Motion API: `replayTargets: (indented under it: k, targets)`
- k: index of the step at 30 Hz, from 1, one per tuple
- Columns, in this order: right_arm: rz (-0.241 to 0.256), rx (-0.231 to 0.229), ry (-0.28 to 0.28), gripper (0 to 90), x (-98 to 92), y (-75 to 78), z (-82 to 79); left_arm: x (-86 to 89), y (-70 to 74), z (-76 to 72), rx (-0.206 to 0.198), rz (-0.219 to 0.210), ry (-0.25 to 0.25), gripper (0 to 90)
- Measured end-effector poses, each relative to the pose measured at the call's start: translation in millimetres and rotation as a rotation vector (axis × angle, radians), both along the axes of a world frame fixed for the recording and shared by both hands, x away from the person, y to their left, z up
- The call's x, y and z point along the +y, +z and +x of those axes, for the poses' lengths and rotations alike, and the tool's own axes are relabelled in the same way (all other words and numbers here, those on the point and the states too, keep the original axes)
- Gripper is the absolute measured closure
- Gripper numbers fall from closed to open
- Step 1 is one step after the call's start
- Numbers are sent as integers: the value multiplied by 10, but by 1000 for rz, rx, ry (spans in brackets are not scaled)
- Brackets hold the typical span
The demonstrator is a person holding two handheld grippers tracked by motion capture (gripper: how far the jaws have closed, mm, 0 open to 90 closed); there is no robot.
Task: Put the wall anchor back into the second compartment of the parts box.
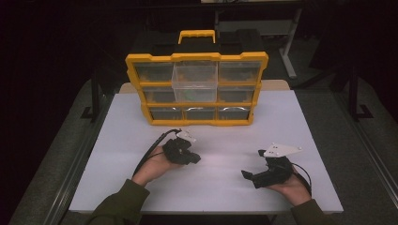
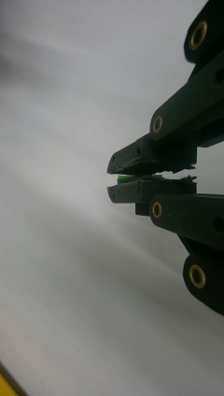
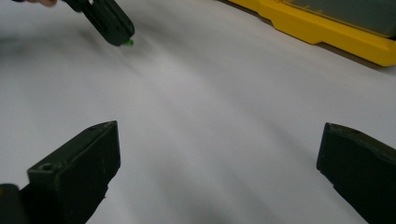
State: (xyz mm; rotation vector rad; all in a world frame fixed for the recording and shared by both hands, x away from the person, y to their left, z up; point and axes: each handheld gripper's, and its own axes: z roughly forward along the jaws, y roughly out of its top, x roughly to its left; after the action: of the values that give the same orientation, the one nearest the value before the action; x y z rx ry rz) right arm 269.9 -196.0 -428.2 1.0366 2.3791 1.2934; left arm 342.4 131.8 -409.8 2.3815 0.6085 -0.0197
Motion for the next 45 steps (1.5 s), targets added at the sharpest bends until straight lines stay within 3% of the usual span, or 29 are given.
replayTargets:
  k: [7, 16, 17, 20, 30, 39, 45]
  targets:
    - [-2, 0, -2, 0, -6, -2, -2, 106, 324, 39, 3, -22, 4, 847]
    - [-3, -4, -2, 0, -9, -6, 9, 211, 897, 102, -1, -54, -17, 847]
    - [-1, -4, -3, 0, -7, -5, 10, 230, 968, 111, -7, -41, -31, 847]
    - [1, 1, -6, 0, -1, -1, 9, 273, 1164, 118, -9, -71, -36, 847]
    - [1, 3, -6, 0, 3, -1, 10, 347, 1747, 131, -32, -107, -67, 847]
    - [1, 4, -6, 0, 6, -1, 12, 310, 2281, 206, -96, -99, -74, 847]
    - [2, 2, -6, 0, -2, -2, 12, 273, 2541, 304, -122, -99, -65, 847]
